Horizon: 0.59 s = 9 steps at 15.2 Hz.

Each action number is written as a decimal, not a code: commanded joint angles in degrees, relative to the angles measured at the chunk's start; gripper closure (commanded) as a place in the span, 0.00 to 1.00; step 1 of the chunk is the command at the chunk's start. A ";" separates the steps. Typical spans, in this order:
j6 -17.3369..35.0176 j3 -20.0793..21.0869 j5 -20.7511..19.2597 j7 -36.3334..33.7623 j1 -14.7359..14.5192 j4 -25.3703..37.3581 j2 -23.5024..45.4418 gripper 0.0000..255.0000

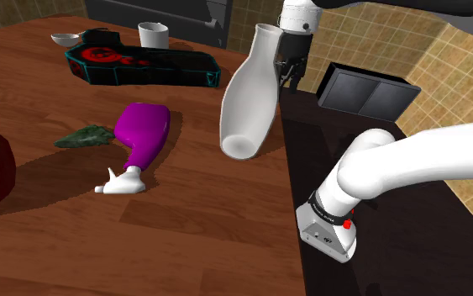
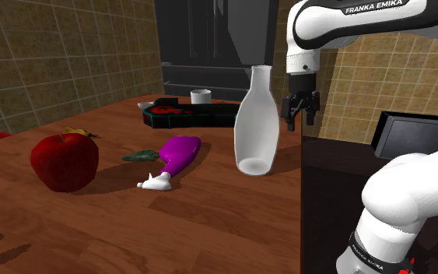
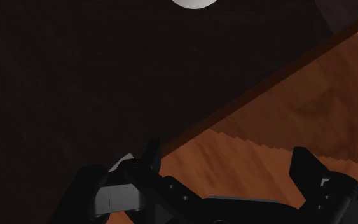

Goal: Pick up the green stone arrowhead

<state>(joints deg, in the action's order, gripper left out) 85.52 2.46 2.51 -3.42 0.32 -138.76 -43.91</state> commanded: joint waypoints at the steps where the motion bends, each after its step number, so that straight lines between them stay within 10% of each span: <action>1: 0.00 0.00 0.00 0.00 0.00 0.00 0.00 0.00; 9: 10.14 5.32 3.39 1.42 -5.10 5.31 11.05 0.00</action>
<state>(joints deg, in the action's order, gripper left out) 94.78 7.02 5.45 -2.07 -4.09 -134.25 -33.90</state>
